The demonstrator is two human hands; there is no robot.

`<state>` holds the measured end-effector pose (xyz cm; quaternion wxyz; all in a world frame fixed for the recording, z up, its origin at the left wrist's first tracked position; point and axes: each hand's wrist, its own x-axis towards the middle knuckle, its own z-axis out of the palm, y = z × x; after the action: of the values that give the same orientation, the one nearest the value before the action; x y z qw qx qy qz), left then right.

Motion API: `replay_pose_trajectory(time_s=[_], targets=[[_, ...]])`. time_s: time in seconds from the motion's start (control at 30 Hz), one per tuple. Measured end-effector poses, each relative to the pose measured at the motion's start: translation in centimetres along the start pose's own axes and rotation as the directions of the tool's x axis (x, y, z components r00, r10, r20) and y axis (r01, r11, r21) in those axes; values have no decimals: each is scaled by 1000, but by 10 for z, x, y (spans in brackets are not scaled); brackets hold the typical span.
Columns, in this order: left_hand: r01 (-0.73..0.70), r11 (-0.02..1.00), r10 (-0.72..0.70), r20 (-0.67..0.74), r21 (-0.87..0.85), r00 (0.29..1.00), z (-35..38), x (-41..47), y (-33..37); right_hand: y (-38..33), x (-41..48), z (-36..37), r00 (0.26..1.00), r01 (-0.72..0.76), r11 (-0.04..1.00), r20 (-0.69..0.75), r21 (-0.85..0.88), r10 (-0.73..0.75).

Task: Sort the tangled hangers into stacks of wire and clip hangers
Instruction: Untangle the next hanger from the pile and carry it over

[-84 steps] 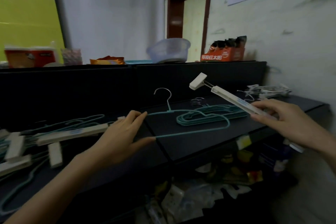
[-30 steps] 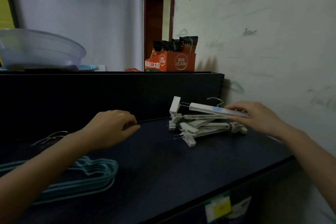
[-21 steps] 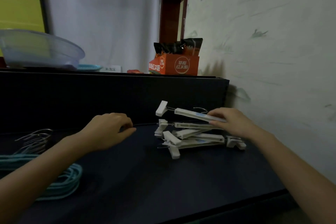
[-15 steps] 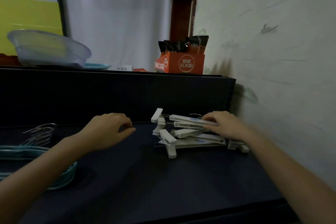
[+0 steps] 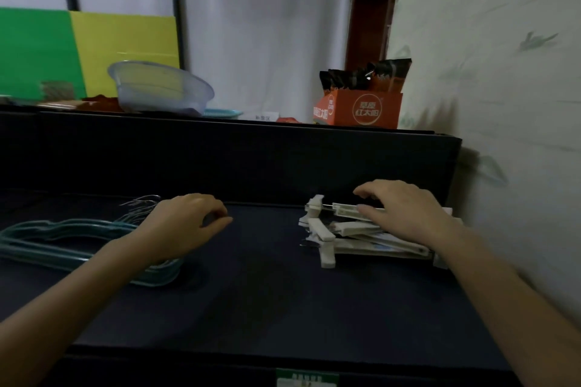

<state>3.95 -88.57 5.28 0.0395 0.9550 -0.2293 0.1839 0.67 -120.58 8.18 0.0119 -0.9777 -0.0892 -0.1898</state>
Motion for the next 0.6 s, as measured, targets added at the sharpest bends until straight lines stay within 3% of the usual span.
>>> replay_pose_trajectory(time_s=[0.23, 0.4, 0.6], targets=[[129, 991, -126, -116, 23, 985, -22, -61, -46, -86, 9, -6, 966, 238, 959, -136, 155, -217], [235, 972, -231, -179, 2, 956, -42, -124, -94, -170, 18, 1, 918, 393, 889, -154, 234, -366], [390, 920, -384, -118, 32, 916, -71, -221, -164, -299, 25, 19, 855, 517, 807, -124, 284, -504]])
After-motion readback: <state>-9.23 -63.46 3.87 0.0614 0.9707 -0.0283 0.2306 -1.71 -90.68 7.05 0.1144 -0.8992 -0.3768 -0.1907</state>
